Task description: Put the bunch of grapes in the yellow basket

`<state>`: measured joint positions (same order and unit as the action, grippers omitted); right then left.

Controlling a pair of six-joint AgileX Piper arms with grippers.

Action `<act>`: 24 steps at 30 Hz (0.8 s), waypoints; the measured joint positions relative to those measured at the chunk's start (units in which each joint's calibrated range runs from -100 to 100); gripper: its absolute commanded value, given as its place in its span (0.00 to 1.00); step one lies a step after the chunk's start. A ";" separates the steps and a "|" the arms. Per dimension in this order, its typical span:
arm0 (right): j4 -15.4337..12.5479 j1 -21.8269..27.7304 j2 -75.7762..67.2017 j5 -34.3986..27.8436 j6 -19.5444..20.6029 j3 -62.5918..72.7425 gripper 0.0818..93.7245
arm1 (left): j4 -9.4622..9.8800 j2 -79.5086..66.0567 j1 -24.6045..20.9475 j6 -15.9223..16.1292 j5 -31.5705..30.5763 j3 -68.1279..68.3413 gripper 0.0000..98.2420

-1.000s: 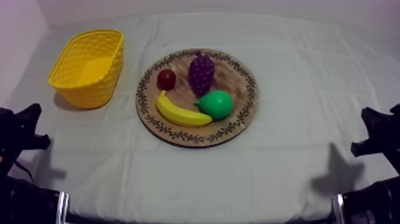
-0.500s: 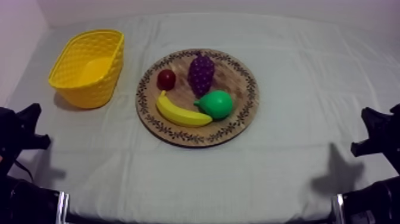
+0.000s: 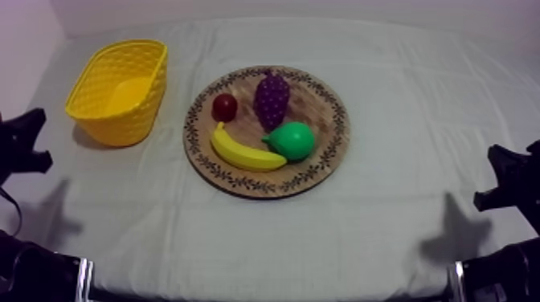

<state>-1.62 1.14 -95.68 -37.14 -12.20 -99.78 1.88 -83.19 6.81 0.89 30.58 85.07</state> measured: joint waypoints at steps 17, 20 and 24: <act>0.00 0.00 0.00 0.00 0.00 0.00 0.00 | -0.41 21.95 4.74 0.71 5.03 -27.40 0.00; 0.00 0.00 0.00 0.00 0.00 0.00 0.00 | -0.46 25.03 5.88 1.09 6.92 -31.54 0.00; 0.00 0.00 0.00 0.00 0.00 0.00 0.00 | -0.50 29.17 7.48 1.68 8.33 -35.62 0.00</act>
<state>-1.62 1.14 -95.68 -37.14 -12.20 -99.78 1.38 -54.02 14.29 2.56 38.91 49.45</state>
